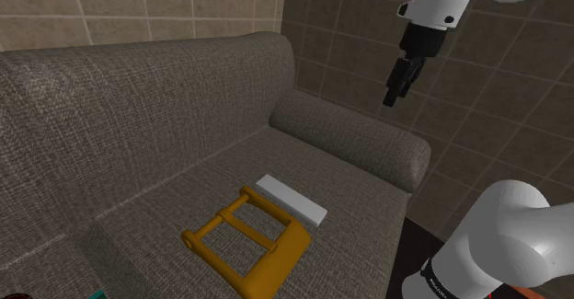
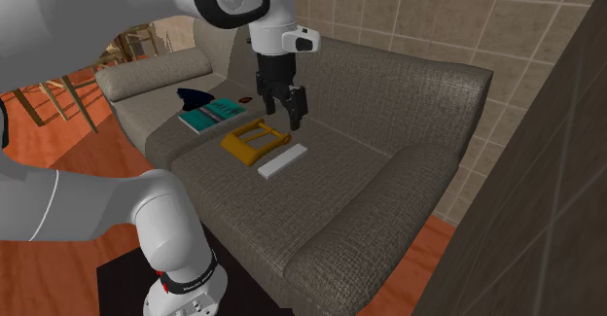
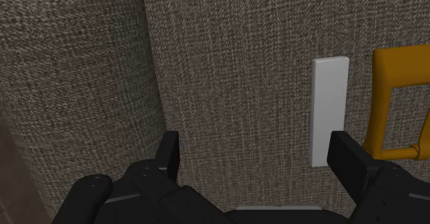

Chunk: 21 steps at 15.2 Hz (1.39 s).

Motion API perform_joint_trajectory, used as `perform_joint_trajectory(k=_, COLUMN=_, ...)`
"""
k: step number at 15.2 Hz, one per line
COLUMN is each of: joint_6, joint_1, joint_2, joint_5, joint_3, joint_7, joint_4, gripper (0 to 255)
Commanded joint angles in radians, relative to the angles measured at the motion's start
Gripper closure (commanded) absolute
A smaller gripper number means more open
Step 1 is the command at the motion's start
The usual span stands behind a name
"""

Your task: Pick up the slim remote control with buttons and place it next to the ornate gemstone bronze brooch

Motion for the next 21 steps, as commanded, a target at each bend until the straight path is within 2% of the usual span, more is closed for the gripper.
perform_joint_trajectory(k=1, joint_6=0.0, joint_1=0.0, joint_2=0.0, joint_5=0.0, joint_3=0.0, joint_7=0.0, joint_4=0.0, gripper=0)
perform_joint_trajectory(k=11, joint_6=0.284, joint_1=0.042, joint_2=0.099, joint_5=0.086, joint_3=0.137, joint_7=0.148, joint_4=-0.198, gripper=0)
perform_joint_trajectory(k=21, joint_6=0.596, joint_1=0.077, joint_2=0.351, joint_5=0.137, joint_3=0.284, joint_7=0.3, joint_4=-0.265, gripper=0)
